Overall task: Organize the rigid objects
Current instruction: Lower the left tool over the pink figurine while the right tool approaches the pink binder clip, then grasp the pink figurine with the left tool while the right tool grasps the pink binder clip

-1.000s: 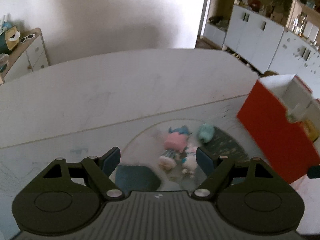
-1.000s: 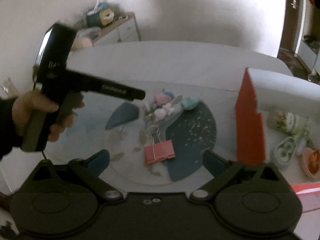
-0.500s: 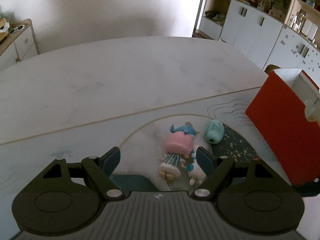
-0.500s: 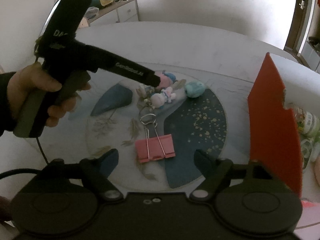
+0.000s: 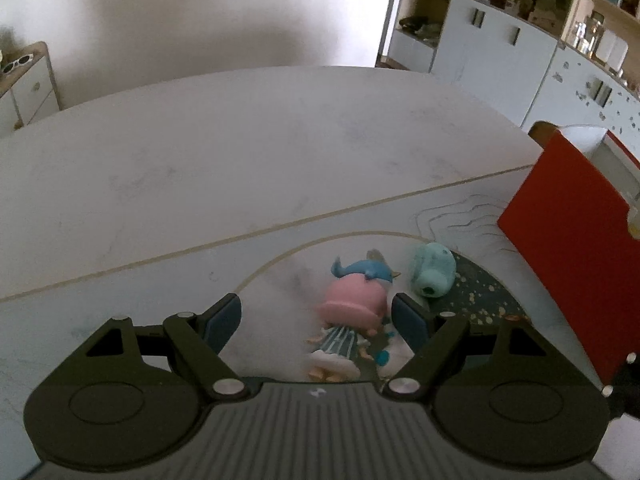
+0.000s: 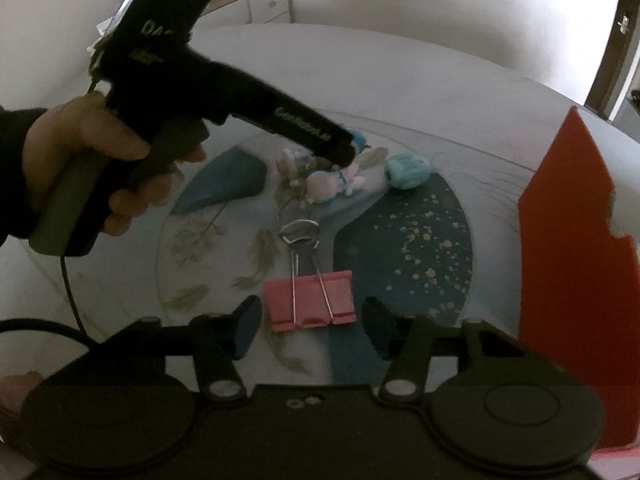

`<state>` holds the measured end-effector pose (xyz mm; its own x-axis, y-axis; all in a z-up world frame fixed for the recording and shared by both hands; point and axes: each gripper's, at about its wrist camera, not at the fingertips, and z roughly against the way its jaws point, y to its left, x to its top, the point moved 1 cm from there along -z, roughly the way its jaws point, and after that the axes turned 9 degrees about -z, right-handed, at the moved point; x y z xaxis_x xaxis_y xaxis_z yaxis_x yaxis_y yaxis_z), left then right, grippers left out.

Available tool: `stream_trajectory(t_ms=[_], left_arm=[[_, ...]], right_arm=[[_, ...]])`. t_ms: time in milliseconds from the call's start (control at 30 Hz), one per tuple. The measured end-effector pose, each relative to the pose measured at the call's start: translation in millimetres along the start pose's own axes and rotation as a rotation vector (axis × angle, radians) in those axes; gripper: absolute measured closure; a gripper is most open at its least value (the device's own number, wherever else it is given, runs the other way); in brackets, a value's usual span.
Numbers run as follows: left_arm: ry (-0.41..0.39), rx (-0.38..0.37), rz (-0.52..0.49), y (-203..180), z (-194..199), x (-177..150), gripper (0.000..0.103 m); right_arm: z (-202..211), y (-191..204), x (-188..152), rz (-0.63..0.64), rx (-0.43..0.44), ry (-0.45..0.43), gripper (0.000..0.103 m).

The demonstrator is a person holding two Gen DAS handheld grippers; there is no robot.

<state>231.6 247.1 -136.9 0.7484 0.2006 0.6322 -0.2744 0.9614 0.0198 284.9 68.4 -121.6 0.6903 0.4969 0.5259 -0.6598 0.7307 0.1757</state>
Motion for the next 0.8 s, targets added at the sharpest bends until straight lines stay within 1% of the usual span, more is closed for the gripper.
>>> stream_trajectory(t_ms=[133,300,367,467,500,567,633,800], left_arm=[[-0.001,0.0,0.011,2.1,-3.9,0.9,0.021],[-0.008,-0.009,0.034,5.1,-4.4,-0.2,0.035],[-0.011,-0.007,0.03,4.2,-5.7,0.2,0.045],[-0.015,-0.012,0.035,4.8,-5.5,0.5,0.05],[-0.017,-0.015,0.035,4.7,-5.3,0.3,0.053],[-0.019,-0.013,0.025,3.4,-5.2,-0.2,0.064],[-0.017,-0.006,0.01,0.9,-5.1,-0.2,0.068],[-0.012,0.0,0.021,1.4,-3.6,0.0,0.069]], right_arm=[[-5.1,3.2,0.2,0.03,-0.007,0.0,0.052],[-9.4,3.7,0.6,0.054,-0.015,-0.008,0.053],[-10.6,4.1,0.5,0.06,-0.016,-0.009,0.054],[-12.0,5.1,-0.5,0.075,-0.023,-0.01,0.054],[-12.5,5.5,-0.6,0.077,-0.024,-0.011,0.054],[-13.0,5.9,-0.2,0.077,-0.023,-0.015,0.054],[-12.7,6.1,-0.4,0.075,-0.023,-0.017,0.054],[-11.4,4.9,-1.7,0.059,-0.02,-0.021,0.055]])
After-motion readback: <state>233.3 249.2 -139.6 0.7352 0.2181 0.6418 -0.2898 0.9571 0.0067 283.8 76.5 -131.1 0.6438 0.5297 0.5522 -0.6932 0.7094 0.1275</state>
